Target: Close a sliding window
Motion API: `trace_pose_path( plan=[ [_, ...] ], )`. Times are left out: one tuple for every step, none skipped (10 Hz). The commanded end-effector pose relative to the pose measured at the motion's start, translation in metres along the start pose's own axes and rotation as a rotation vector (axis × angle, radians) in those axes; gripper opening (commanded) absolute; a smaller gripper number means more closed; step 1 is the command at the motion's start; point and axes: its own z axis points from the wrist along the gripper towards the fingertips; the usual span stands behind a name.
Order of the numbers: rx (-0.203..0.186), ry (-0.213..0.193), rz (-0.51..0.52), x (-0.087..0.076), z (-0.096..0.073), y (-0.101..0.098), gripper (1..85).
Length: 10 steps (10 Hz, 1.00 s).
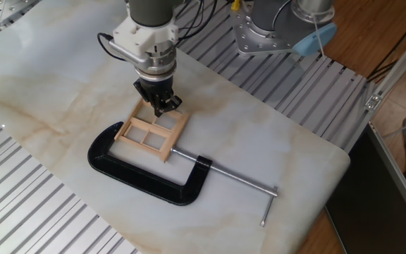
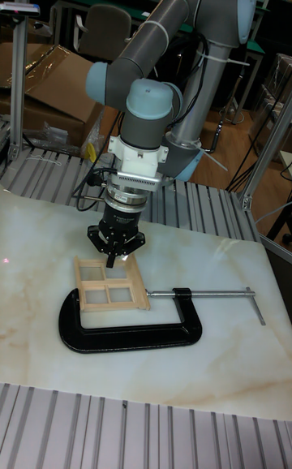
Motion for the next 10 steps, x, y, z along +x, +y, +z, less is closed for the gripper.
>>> trace_pose_path(
  plan=[
    [-0.007, -0.024, -0.022, -0.0031, 0.0073, 0.001, 0.7],
    [-0.011, -0.027, -0.025, -0.0036, 0.0087, 0.0018, 0.7],
    [-0.01, -0.031, -0.028, -0.0039, 0.0101, 0.0019, 0.7],
    [-0.012, -0.031, -0.03, -0.0035, 0.011, 0.0027, 0.7],
    [-0.012, -0.031, -0.034, -0.0032, 0.0113, 0.0029, 0.7],
    [-0.013, -0.031, -0.037, -0.003, 0.0115, 0.0033, 0.7],
    [-0.013, -0.031, -0.042, -0.0027, 0.012, 0.0037, 0.7],
    [-0.013, -0.031, -0.046, -0.0024, 0.0125, 0.0039, 0.7],
    [-0.013, -0.031, -0.051, -0.0021, 0.013, 0.0038, 0.7],
    [-0.016, -0.033, -0.057, -0.002, 0.0138, 0.0041, 0.7]
  ],
)
